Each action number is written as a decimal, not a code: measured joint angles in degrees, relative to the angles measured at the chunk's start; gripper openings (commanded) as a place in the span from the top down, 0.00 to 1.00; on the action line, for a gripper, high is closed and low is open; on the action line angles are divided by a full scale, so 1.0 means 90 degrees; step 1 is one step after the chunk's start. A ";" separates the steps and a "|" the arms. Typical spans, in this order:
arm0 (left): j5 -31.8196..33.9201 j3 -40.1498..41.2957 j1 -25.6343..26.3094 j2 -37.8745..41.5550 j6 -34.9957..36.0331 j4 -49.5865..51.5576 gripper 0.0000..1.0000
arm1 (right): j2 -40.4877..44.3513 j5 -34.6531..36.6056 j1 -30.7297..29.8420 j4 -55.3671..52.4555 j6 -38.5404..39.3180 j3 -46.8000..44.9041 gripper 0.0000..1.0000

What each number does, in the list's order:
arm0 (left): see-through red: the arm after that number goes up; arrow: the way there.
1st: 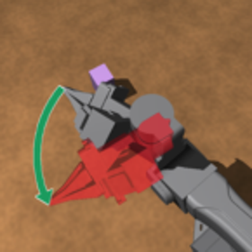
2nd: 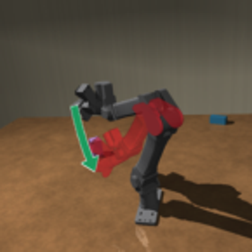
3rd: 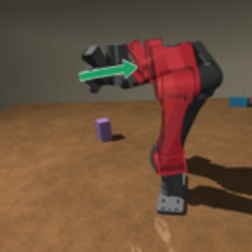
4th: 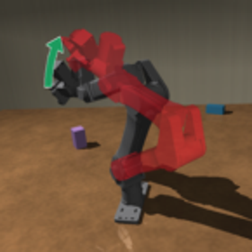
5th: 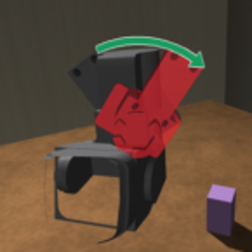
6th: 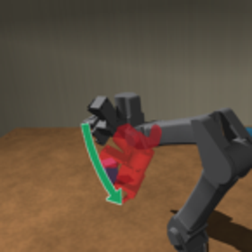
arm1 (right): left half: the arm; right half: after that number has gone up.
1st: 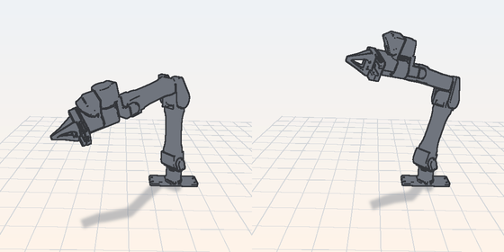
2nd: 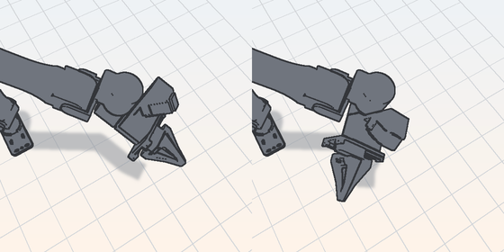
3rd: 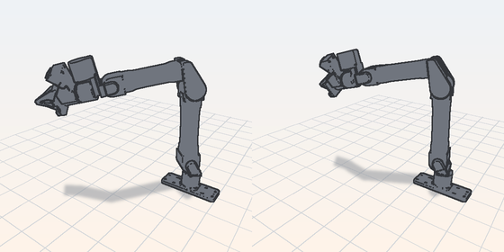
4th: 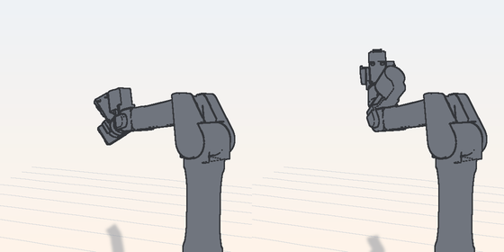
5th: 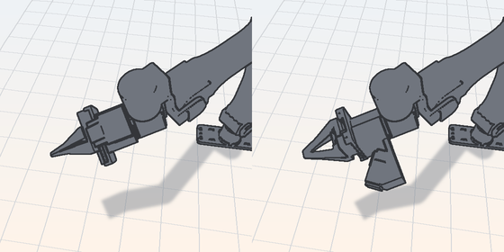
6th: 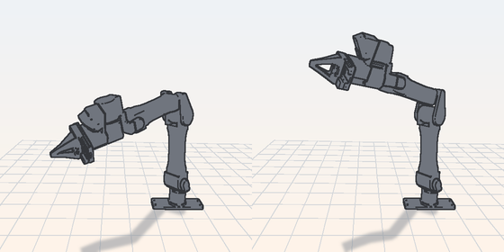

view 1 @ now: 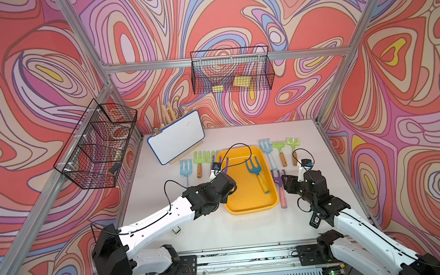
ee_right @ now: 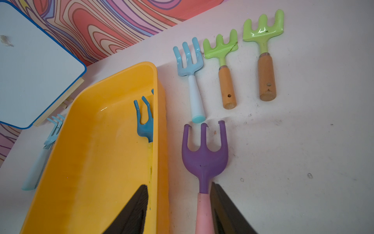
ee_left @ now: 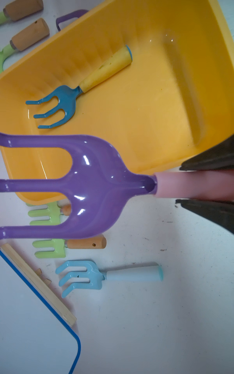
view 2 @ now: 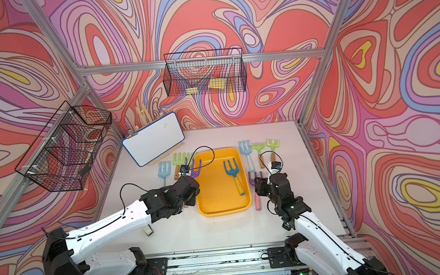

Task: Take the hand rake out of the storage box
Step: Place the rake at the center of the board.

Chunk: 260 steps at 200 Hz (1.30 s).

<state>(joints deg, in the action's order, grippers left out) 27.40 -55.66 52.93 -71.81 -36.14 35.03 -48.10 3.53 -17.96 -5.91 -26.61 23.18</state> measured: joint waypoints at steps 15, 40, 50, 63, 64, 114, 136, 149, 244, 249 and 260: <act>-0.0022 0.0151 -0.0100 0.0146 -0.0036 0.0005 0.83 | -0.0056 -0.0012 0.0000 0.0005 0.0000 0.0000 0.46; -0.0117 0.0459 -0.0287 0.0345 -0.0085 0.0005 0.83 | -0.0148 -0.0039 0.0000 0.0019 0.0000 0.0000 0.46; -0.0168 0.0583 -0.0367 0.0418 -0.0102 0.0005 0.84 | -0.0168 -0.0044 0.0000 0.0022 0.0000 0.0000 0.46; -0.0221 0.0724 -0.0452 0.0508 -0.0114 0.0005 0.84 | -0.0175 -0.0046 0.0000 0.0024 0.0000 0.0000 0.46; -0.0223 0.0731 -0.0457 0.0510 -0.0114 0.0005 0.84 | -0.0175 -0.0046 0.0000 0.0027 0.0002 0.0000 0.46; -0.0444 0.1032 -0.0721 0.0556 -0.0153 -0.0034 0.85 | -0.0182 -0.0066 0.0000 0.0041 0.0002 0.0002 0.46; -0.0512 0.1134 -0.0763 0.0529 -0.0155 -0.0044 0.85 | -0.0192 -0.0068 0.0000 0.0041 0.0002 0.0007 0.46; -0.0539 0.1161 -0.0777 0.0457 -0.0155 -0.0070 0.85 | -0.0209 -0.0068 0.0000 0.0041 0.0005 0.0007 0.46; -0.0923 0.1603 -0.1207 0.0036 -0.0155 -0.0478 0.85 | -0.0231 -0.0117 0.0000 0.0041 0.0017 0.0007 0.46; -0.0940 0.1622 -0.1226 0.0022 -0.0155 -0.0508 0.85 | -0.0228 -0.0117 0.0000 0.0041 0.0017 0.0007 0.46; -0.0993 0.1659 -0.1263 -0.0019 -0.0155 -0.0549 0.85 | -0.0228 -0.0119 0.0000 0.0044 0.0017 0.0007 0.47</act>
<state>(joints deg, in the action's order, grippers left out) 18.46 -40.73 41.56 -71.99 -37.54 30.09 -50.15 2.46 -17.96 -5.52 -26.46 23.24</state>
